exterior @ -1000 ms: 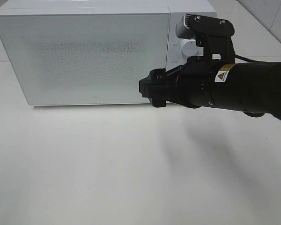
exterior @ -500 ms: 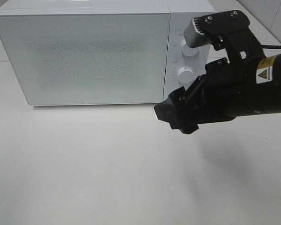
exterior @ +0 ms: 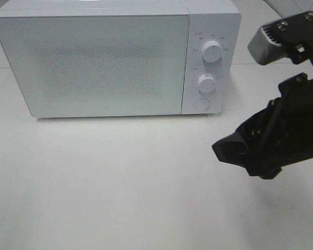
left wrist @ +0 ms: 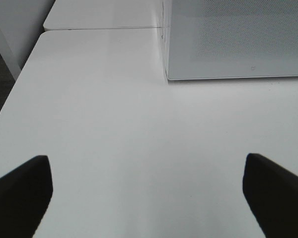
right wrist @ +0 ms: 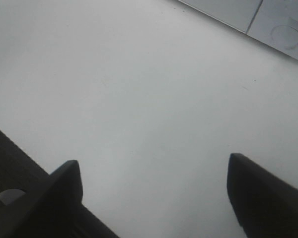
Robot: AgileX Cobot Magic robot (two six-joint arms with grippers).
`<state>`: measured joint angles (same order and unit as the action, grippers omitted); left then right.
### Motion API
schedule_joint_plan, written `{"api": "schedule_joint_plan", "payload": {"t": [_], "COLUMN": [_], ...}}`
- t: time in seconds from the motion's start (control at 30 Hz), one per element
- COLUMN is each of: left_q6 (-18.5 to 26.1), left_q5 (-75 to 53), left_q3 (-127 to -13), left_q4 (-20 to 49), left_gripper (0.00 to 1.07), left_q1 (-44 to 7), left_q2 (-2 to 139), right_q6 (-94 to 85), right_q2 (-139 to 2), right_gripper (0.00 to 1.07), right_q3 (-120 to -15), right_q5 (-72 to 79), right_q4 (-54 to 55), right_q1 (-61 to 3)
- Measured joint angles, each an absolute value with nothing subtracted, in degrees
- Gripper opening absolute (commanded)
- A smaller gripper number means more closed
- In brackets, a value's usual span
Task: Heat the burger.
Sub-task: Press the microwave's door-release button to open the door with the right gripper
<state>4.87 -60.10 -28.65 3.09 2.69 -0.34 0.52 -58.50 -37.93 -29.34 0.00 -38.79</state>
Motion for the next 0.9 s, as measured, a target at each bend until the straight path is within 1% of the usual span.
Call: {"api": "schedule_joint_plan", "payload": {"t": [0.07,0.13,0.23,0.3,0.57,0.6,0.63,0.67,0.7,0.77,0.8,0.87,0.9], "left_q6": [4.87,4.87,4.87,4.87,4.87,4.87,4.87,4.87,4.87,4.87,4.87,4.87,4.87], "left_q5": [-60.1,-60.1,-60.1,-60.1,-60.1,-60.1,-60.1,-60.1,-60.1,-60.1,-60.1,-60.1,-60.1], "left_q3": [-28.65,-28.65,-28.65,-28.65,-28.65,-28.65,-28.65,-28.65,-28.65,-28.65,-28.65,-28.65,-28.65], "left_q4": [3.09,3.09,3.09,3.09,3.09,3.09,3.09,3.09,3.09,3.09,3.09,3.09,3.09], "left_gripper": [0.96,0.96,0.96,0.96,0.96,0.96,0.96,0.96,0.96,0.96,0.96,0.96,0.96], "left_q1": [2.69,2.69,2.69,2.69,2.69,2.69,2.69,2.69,2.69,2.69,2.69,2.69,2.69], "left_q2": [-0.34,-0.34,-0.34,-0.34,-0.34,-0.34,-0.34,-0.34,-0.34,-0.34,-0.34,-0.34,-0.34], "right_q6": [1.72,7.28,8.02,10.49,10.94,10.94,10.94,10.94,10.94,10.94,10.94,10.94,10.94], "right_q2": [-57.98,-56.26,-55.81,-52.2,-42.17,-39.3,-39.3,-37.87,-35.01,-33.69,-30.19,-28.36,-25.15], "right_gripper": [0.76,0.76,0.76,0.76,0.76,0.76,0.76,0.76,0.76,0.76,0.76,0.76,0.76], "right_q3": [-37.93,-37.93,-37.93,-37.93,-37.93,-37.53,-37.53,-37.07,-36.21,-35.75,-34.66,-34.15,-32.89], "right_q5": [-30.25,-34.15,-34.89,-38.04,-41.2,-42.4,-42.4,-43.14,-43.95,-44.29,-45.03,-45.21,-45.49], "right_q4": [-1.38,-7.28,-8.48,-11.17,-13.52,-13.75,-13.75,-13.81,-13.87,-13.87,-13.87,-13.87,-13.87], "right_q1": [-38.79,-38.79,-38.79,-38.79,-37.87,-35.81,-35.81,-34.32,-31.11,-29.85,-26.81,-25.67,-22.92]}}
